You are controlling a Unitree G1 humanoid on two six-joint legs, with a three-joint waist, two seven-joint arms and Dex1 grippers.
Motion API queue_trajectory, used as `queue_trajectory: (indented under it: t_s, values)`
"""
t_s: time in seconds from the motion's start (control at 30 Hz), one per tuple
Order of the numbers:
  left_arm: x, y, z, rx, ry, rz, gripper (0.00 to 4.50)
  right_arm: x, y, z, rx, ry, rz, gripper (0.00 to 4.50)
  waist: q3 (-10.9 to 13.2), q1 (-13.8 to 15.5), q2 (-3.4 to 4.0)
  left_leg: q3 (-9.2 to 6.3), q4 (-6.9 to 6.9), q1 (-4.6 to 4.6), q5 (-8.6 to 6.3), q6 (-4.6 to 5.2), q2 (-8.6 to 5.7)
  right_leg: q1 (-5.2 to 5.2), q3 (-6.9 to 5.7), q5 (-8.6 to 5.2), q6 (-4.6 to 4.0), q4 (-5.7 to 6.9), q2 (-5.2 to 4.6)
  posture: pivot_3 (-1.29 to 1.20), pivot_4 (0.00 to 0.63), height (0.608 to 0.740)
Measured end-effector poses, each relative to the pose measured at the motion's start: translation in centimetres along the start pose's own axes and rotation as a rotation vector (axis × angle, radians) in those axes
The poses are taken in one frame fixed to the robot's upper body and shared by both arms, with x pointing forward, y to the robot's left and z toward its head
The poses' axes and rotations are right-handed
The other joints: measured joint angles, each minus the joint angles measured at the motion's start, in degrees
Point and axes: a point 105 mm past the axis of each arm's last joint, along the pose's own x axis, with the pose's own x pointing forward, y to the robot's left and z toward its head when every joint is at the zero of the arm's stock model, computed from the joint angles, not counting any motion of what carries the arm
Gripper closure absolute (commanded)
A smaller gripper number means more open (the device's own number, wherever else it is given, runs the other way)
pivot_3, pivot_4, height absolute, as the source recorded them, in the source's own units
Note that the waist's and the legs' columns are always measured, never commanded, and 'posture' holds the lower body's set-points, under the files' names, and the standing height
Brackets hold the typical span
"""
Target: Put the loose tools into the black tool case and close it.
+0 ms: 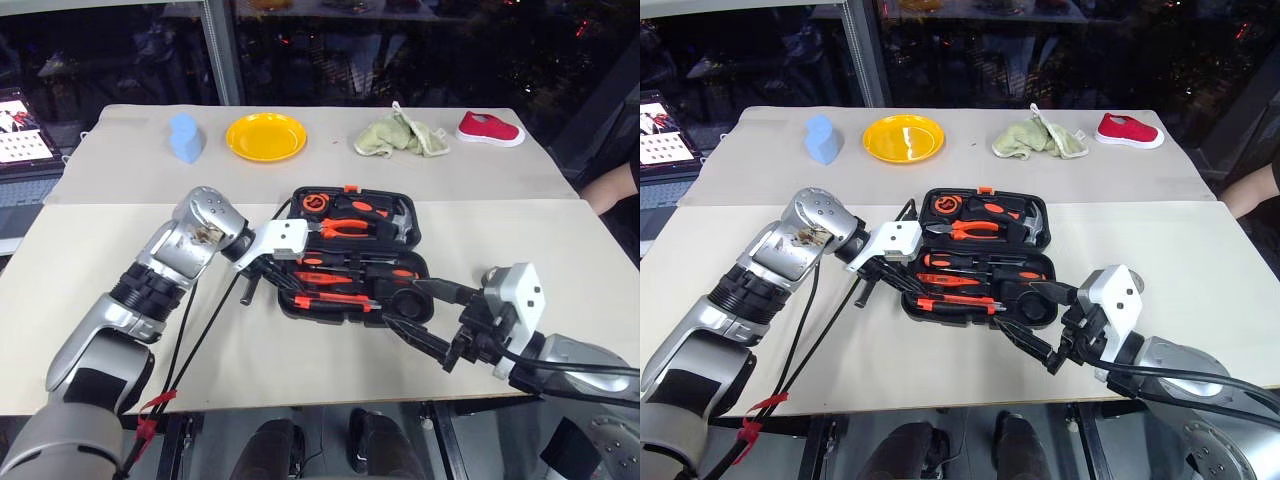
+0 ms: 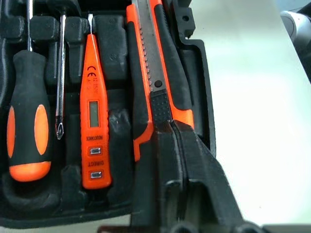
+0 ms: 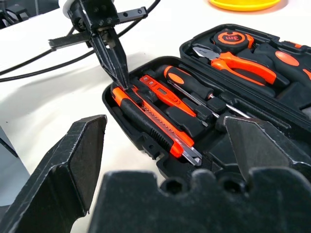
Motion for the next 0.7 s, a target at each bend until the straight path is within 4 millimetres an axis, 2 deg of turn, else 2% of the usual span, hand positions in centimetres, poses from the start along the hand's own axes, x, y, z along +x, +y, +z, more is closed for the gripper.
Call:
queue_trajectory:
  t_s: [0.2, 0.43, 0.7]
  values:
    - [-0.1, -0.3, -0.2, -0.001, 0.013, -0.019, 4.48, 0.0, 0.0, 0.0, 0.009, -0.002, -0.005, 0.00, 0.0, -0.1, 0.00, 0.00, 0.00, 0.01, 0.00, 0.01, 0.00, 0.01, 0.01, 0.00, 0.00, 0.02, 0.01, 0.00, 0.150, 0.740]
    - [1.2, 0.0, 0.4, 0.030, 0.012, -0.015, 4.48, 0.0, -0.1, 0.0, 0.015, -0.002, -0.020, 0.00, 0.0, 0.0, 0.00, 0.00, 0.00, 0.02, -0.04, 0.07, 0.00, 0.03, 0.01, 0.00, 0.00, 0.02, 0.01, 0.00, 0.150, 0.740]
    - [1.6, 0.1, 0.4, 0.036, 0.009, -0.008, 4.48, 0.0, -0.1, 0.1, 0.025, -0.006, -0.014, 0.00, 0.0, 0.1, 0.02, 0.00, 0.01, 0.09, -0.18, 0.33, 0.00, 0.10, 0.01, 0.00, 0.00, 0.02, -0.01, 0.00, 0.150, 0.740]
